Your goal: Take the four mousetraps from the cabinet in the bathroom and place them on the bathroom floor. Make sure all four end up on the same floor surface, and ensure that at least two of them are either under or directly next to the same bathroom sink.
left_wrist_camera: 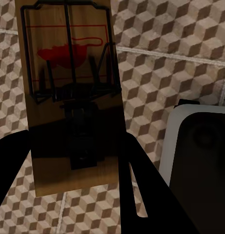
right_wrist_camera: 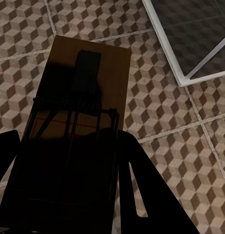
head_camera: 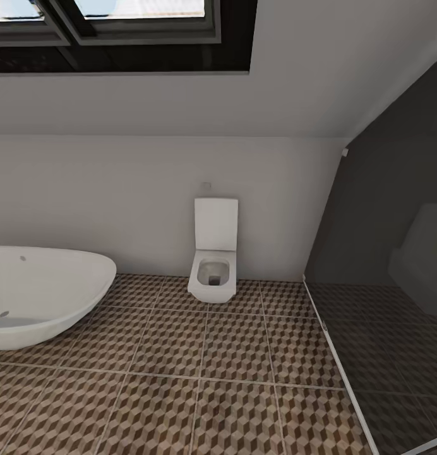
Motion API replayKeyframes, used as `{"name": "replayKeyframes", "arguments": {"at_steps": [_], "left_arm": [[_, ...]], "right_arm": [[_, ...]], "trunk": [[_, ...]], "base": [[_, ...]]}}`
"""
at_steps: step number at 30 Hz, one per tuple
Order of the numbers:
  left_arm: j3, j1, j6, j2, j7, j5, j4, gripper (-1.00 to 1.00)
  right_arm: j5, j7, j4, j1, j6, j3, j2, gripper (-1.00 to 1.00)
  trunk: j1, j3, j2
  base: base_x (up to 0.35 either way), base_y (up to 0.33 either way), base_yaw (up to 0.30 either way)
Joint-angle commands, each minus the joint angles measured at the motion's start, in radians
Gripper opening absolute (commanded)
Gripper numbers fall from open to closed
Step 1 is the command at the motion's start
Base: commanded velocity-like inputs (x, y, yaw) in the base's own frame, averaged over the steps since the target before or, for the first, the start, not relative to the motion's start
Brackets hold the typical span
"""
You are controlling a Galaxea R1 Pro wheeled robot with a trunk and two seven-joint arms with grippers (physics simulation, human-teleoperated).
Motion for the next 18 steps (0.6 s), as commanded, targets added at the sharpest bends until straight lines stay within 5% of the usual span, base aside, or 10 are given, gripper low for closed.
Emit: {"name": "replayKeyframes", "arguments": {"at_steps": [1, 18], "left_arm": [[-0.007, -0.001, -0.003, -0.001, 0.006, -0.002, 0.003, -1.0], [-0.007, -0.001, -0.003, -0.001, 0.006, -0.002, 0.003, -1.0]], "right_arm": [[-0.002, -0.009, 0.0, -0.001, -0.002, 0.009, 0.0, -1.0], [-0.002, -0.009, 0.0, -0.001, -0.002, 0.009, 0.0, -1.0]], "trunk": [[0.001, -0.002, -0.002], [0.001, -0.002, -0.002]], "base": [[0.0, 0.0, 0.0], [0.0, 0.0, 0.0]]}}
